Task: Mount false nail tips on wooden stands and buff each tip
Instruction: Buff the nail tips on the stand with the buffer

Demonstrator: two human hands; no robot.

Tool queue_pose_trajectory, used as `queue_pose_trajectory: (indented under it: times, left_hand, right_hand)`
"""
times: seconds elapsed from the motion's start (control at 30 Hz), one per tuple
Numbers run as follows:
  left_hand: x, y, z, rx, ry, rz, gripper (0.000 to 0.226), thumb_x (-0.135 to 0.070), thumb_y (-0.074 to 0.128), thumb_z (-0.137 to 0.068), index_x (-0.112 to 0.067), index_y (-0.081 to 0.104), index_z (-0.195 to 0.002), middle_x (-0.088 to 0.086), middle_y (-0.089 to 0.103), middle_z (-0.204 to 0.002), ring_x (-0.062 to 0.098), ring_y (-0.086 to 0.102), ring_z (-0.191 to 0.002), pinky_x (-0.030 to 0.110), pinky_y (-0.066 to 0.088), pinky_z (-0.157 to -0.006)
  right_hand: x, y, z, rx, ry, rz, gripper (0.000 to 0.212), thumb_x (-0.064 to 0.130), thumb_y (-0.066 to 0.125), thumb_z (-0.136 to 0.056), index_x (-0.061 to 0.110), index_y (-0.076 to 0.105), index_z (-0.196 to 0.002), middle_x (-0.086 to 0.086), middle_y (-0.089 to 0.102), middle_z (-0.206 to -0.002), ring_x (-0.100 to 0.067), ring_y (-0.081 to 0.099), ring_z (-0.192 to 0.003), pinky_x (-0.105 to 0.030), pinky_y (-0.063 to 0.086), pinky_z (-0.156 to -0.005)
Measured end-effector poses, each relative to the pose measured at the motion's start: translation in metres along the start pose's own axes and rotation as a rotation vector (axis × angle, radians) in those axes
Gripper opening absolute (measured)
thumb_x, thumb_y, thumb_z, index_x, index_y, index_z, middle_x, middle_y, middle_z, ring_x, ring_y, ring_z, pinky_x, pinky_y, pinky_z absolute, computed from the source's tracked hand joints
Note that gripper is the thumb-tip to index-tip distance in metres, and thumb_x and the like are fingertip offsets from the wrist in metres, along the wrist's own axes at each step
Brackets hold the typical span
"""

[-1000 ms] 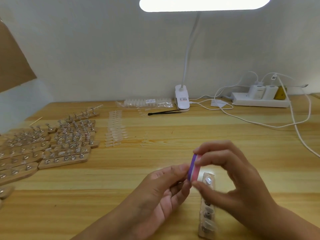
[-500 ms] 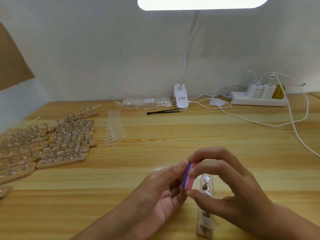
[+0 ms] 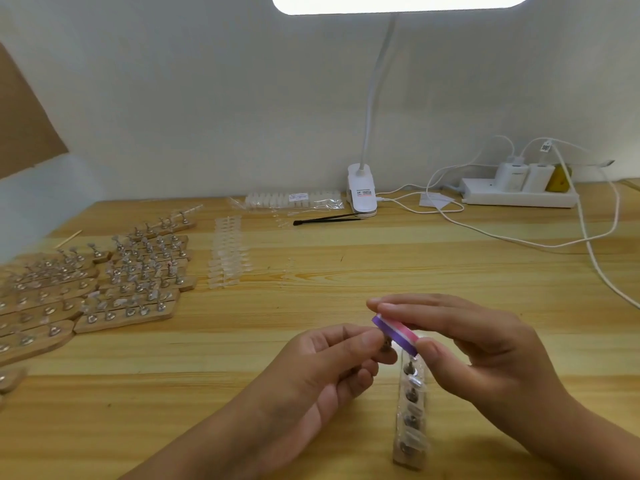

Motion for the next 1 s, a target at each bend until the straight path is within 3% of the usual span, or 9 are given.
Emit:
queue_pose_trajectory:
  times: [0.13,0.27,0.4,0.53,0.67,0.8,1.0]
  left_hand:
    - [0.005,0.008,0.000,0.043,-0.018,-0.093,0.028,-0.030,0.083,-0.065,-0.012,0.079,-0.087,0.004,0.072,-0.084,0.004,0.061,-0.068,0.013,0.050,-0.065]
    - [0.002,0.003,-0.001,0.041,-0.014,-0.050,0.043,-0.033,0.094,-0.056,-0.009,0.078,-0.087,0.007,0.072,-0.085,0.004,0.061,-0.068,0.014,0.052,-0.065]
    - [0.003,0.009,-0.002,0.084,-0.017,-0.091,0.043,-0.038,0.093,-0.056,-0.012,0.079,-0.088,0.003,0.073,-0.083,0.003,0.062,-0.069,0.013,0.051,-0.066]
    - [0.000,0.002,-0.003,0.072,-0.028,-0.017,0.049,-0.032,0.096,-0.052,-0.005,0.078,-0.089,0.008,0.071,-0.082,0.005,0.062,-0.066,0.014,0.053,-0.062]
    - [-0.002,0.000,-0.005,0.071,-0.037,0.022,0.052,-0.031,0.096,-0.052,-0.002,0.077,-0.090,0.008,0.070,-0.080,0.006,0.061,-0.065,0.014,0.054,-0.061]
    - [-0.007,-0.010,-0.005,0.029,-0.039,0.057,0.055,-0.027,0.097,-0.050,-0.001,0.076,-0.093,0.009,0.069,-0.081,0.009,0.062,-0.066,0.015,0.056,-0.062]
    - [-0.007,-0.010,-0.004,0.038,-0.060,0.196,0.054,-0.020,0.097,-0.052,0.002,0.075,-0.097,0.013,0.070,-0.091,0.013,0.066,-0.076,0.018,0.058,-0.068]
  right_hand:
    - [-0.002,0.005,-0.003,0.014,0.029,-0.025,0.029,0.019,0.057,-0.087,0.011,0.072,-0.110,0.006,0.073,-0.113,-0.008,0.067,-0.109,-0.018,0.051,-0.090]
    - [-0.001,0.001,-0.001,0.005,0.035,-0.035,0.028,0.019,0.058,-0.085,0.014,0.072,-0.109,0.006,0.074,-0.111,-0.010,0.068,-0.107,-0.022,0.052,-0.089]
    - [-0.006,0.008,-0.004,0.019,0.089,-0.145,0.028,0.018,0.059,-0.086,0.007,0.072,-0.108,-0.001,0.074,-0.109,-0.014,0.068,-0.105,-0.024,0.054,-0.087]
    - [-0.005,0.003,0.001,0.005,0.076,-0.154,0.027,0.017,0.062,-0.084,0.011,0.071,-0.109,-0.002,0.071,-0.111,-0.020,0.066,-0.108,-0.031,0.054,-0.090]
    - [-0.006,0.004,-0.004,-0.009,0.079,-0.161,0.028,0.017,0.061,-0.084,0.009,0.070,-0.110,-0.004,0.070,-0.111,-0.018,0.065,-0.109,-0.026,0.052,-0.090]
    - [-0.002,0.005,0.000,0.021,0.065,-0.167,0.027,0.017,0.061,-0.084,0.011,0.069,-0.110,-0.001,0.069,-0.111,-0.021,0.065,-0.109,-0.029,0.053,-0.091]
    - [-0.001,-0.014,0.001,-0.081,0.090,-0.254,0.026,0.017,0.058,-0.085,0.007,0.067,-0.107,-0.001,0.070,-0.111,-0.020,0.065,-0.111,-0.022,0.052,-0.089]
Point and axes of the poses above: each hand's wrist, its own z-axis away from the middle knuckle, its own y-axis out of the palm, x = y × z, the point moved 10 cm from there along -z, towards the middle knuckle
